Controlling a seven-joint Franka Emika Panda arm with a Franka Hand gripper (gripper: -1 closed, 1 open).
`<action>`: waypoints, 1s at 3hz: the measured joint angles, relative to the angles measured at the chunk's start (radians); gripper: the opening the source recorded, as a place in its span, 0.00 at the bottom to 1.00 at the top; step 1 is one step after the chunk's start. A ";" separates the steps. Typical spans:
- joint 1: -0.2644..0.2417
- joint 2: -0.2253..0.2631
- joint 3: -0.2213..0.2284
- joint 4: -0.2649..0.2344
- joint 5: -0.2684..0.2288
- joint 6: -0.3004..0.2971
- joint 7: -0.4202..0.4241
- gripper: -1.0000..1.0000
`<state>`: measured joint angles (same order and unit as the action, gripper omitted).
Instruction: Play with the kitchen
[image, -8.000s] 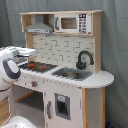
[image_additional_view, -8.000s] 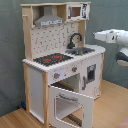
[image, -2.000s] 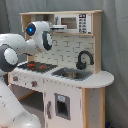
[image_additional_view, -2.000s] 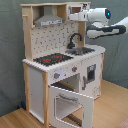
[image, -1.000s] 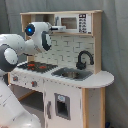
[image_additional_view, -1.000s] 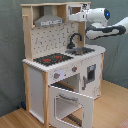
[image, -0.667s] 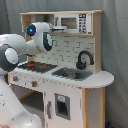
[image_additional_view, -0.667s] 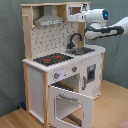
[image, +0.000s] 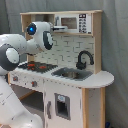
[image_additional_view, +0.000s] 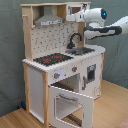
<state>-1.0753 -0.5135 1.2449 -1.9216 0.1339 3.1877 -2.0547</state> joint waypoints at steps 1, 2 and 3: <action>0.000 0.000 0.000 0.001 0.000 0.000 0.000 0.00; 0.078 -0.002 -0.065 -0.026 0.001 0.002 0.000 0.00; 0.157 -0.013 -0.131 -0.064 0.001 0.004 0.000 0.00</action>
<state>-0.9186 -0.5268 1.1141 -1.9861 0.1351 3.1920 -2.0545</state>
